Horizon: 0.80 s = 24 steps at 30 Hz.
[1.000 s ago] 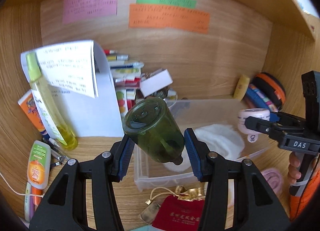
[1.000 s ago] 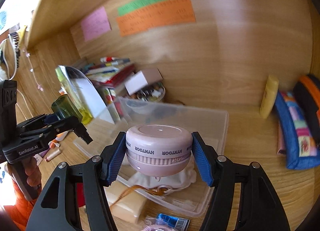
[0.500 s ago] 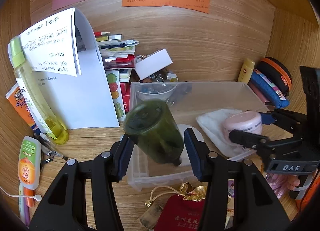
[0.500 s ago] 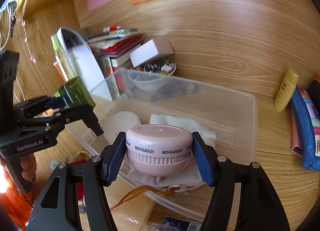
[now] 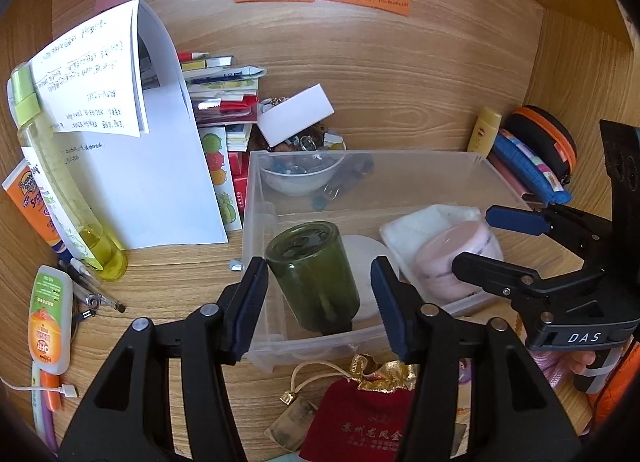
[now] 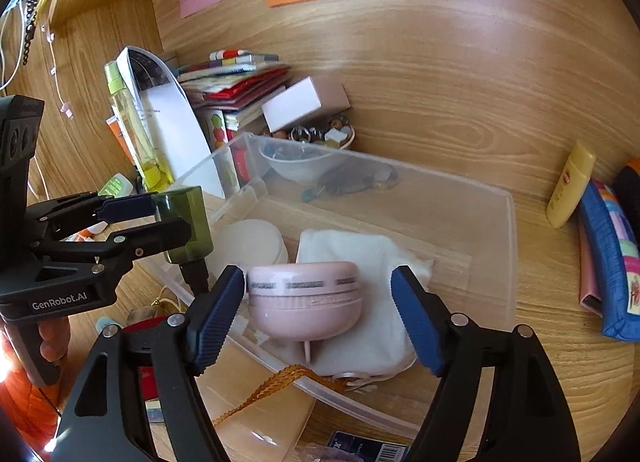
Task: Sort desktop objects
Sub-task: 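Open both tools to release the fan and bottle inside the box, then withdraw both tools from the box toward the remaining items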
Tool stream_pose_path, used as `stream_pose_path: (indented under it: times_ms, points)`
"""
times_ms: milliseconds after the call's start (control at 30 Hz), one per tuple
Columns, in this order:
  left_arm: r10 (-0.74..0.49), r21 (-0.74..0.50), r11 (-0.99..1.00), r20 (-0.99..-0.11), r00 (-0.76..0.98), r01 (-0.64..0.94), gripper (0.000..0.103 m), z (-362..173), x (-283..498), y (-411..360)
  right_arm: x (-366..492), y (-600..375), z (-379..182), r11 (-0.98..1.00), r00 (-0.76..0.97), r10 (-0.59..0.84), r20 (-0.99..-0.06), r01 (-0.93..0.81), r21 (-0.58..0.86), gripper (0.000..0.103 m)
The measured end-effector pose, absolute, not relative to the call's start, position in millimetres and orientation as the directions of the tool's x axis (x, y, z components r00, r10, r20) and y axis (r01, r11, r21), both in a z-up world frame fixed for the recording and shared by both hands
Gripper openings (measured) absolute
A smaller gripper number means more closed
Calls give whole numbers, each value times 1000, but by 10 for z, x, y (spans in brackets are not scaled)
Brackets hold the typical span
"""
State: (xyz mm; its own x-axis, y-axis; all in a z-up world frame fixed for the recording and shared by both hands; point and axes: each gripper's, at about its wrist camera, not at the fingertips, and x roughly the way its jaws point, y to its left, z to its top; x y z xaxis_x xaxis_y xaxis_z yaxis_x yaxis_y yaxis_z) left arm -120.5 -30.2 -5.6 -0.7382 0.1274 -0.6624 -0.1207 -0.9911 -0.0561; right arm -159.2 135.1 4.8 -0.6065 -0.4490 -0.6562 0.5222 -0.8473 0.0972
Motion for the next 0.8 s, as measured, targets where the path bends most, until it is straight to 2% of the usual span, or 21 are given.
stream_pose_path:
  times_ms: [133, 200, 333, 567, 800]
  points:
    - [131, -64, -991, -643, -755, -118, 63, -6, -1137, -310, -1550, 1401, 125, -853, -635, -447, -630, 514, 87, 82]
    - [125, -63, -992, -630, -766, -110, 70, 22, -1082, -324, -1540, 1434, 167, -860, -649, -442, -619, 504, 86, 82]
    - [129, -71, -992, -618, -775, -109, 72, 77, -976, -361, -1481, 1511, 252, -867, -663, -441, -605, 488, 97, 82]
    - [115, -67, -993, -611, -783, -94, 90, 132, -775, -457, -1296, 1651, 307, -881, -681, -423, -597, 463, 97, 84]
    - [94, -57, -996, -623, -776, -74, 91, 99, -594, -566, -1035, 1789, 225, -893, -679, -387, -624, 445, 70, 87]
